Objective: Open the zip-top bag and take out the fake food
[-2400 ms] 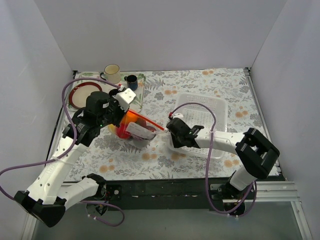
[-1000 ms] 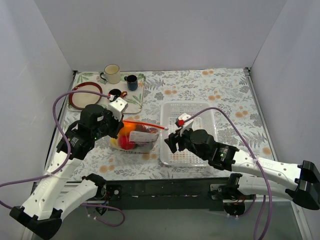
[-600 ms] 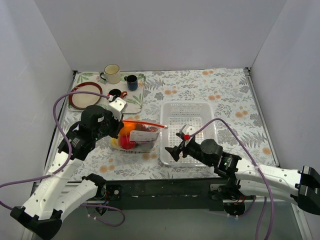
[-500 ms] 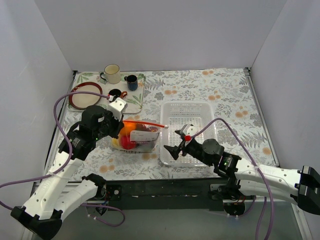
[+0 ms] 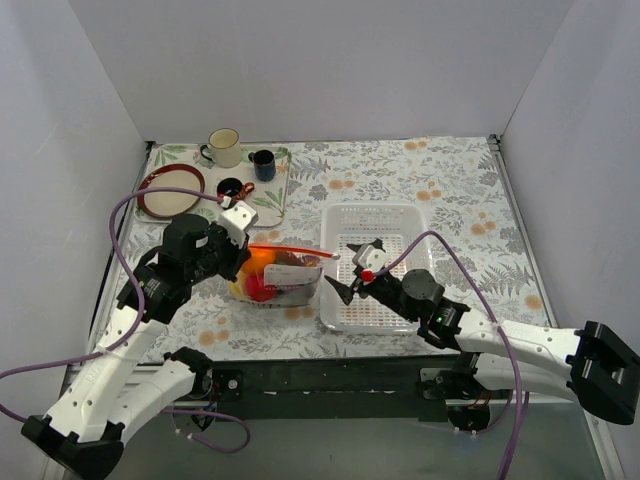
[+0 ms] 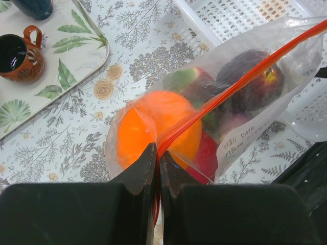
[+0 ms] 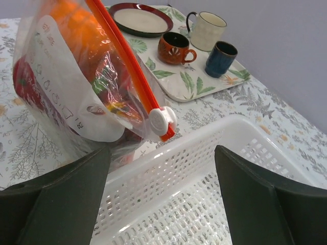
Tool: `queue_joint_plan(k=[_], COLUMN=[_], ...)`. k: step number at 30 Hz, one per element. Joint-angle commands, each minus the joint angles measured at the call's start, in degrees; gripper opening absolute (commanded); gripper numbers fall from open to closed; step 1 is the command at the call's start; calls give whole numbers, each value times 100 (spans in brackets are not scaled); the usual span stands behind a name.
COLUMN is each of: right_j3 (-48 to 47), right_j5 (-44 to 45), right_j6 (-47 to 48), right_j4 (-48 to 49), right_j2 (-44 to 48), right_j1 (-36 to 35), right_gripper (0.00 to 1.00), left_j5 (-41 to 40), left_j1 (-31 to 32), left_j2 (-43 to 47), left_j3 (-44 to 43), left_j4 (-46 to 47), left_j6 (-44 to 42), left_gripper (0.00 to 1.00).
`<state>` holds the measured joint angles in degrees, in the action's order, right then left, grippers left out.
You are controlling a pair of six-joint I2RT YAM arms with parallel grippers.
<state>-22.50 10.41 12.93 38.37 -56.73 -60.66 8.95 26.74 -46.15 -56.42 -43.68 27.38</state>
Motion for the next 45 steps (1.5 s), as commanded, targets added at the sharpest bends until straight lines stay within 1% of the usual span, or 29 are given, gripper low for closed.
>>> queue_joint_plan(k=[1, 2, 3, 6, 7, 8, 10, 11, 12, 16, 17, 19, 20, 22, 23, 26, 27, 29, 30, 31, 32, 33, 35, 36, 38, 39, 42, 43, 45], right_j3=[-386, -413, -465, -571, -580, -597, -633, -633, -641, -720, -755, -826, -904, -966, -1028, -1133, -1203, -1300, -1405, -1467, -1520, -1625, -1722, -1783, -1907, -1933, -2047, -2065, -2118], right_j5=[-714, -899, -1275, -1647, -1709, -1744, -1823, -1893, -1929, -1850, -1850, -1903, -1912, -1999, -2034, -2140, -2184, -2245, -2324, -2377, -2438, -2535, -2667, -2798, -2974, -3036, -3151, -3177, -3204], right_j6=[491, 448, 343, 272, 272, 237, 123, 61, 52, 87, 131, 157, 175, 184, 184, 140, 114, 78, 70, 52, 43, 26, -27, -45, -89, -115, -159, -176, -185], right_j4=[92, -13, -49, -145, -146, -111, -58, 3, -31, -14, -31, -110, -137, -216, -242, -295, -295, -321, -347, -374, -444, -479, -558, -585, -629, -646, -699, -708, -734], right_j2=[232, 259, 259, 119, 83, 22, -31, -101, -128, -181, -198, -216, -233, -242, -259, -303, -312, -365, -391, -435, -462, -497, -611, -646, -760, -795, -901, -927, -936], right_j1=[133, 186, 247, 248, 248, 248, 248, 248, 248, 266, 266, 283, 292, 292, 301, 301, 292, 292, 301, 301, 301, 292, 292, 292, 292, 292, 292, 292, 292], right_gripper=[89, 87, 85, 77, 75, 71, 68, 63, 61, 52, 47, 42, 35, 28, 18, 1, 1, 1, 1, 1, 1, 1, 1, 1, 1, 1, 1, 1, 1], left_j5=[151, 73, 63, 115, 116, 124, 124, 133, 151, 168, 168, 168, 151, 151, 160, 238, 274, 396, 432, 502, 589, 669, 836, 1019, 1266, 1528, 2013, 2327, 2628], left_j1=[-20, -20, -20, -20, -20, -20, -20, -20, -20, -20, -20, -20, -20, -20, -20, -20, -20, -20, -20, -20, -20, -20, -11, -20, -20, -11, -11, -11, -2], left_j2=[343, 370, 370, 405, 405, 379, 335, 326, 317, 344, 344, 370, 387, 379, 379, 326, 300, 195, 142, 89, -24, -104, -253, -437, -631, -797, -1079, -1115, -1168], left_j3=[201, 254, 281, 334, 334, 308, 272, 255, 237, 228, 237, 263, 281, 298, 299, 307, 299, 229, 194, 141, 45, -35, -201, -429, -684, -903, -1256, -1301, -1353], left_j4=[35, 35, 18, 44, 61, 61, 53, 53, 61, 44, 35, 26, 26, 35, 35, 61, 79, 88, 97, 97, 97, 105, 88, 88, 70, 27, -122, -167, -350], left_j6=[-373, -399, -443, -470, -479, -479, -470, -470, -470, -470, -470, -514, -523, -531, -549, -549, -549, -558, -567, -584, -584, -619, -681, -672, -681, -664, -707, -803, -1005], left_gripper=[0, 0, 0, 0, 0, 0, 0, 0, 0, 0, 0, 0, 0, 0, 0, 0, 2, 12, 15, 22, 59, 65, 71, 78, 81, 82, 82, 82, 83])
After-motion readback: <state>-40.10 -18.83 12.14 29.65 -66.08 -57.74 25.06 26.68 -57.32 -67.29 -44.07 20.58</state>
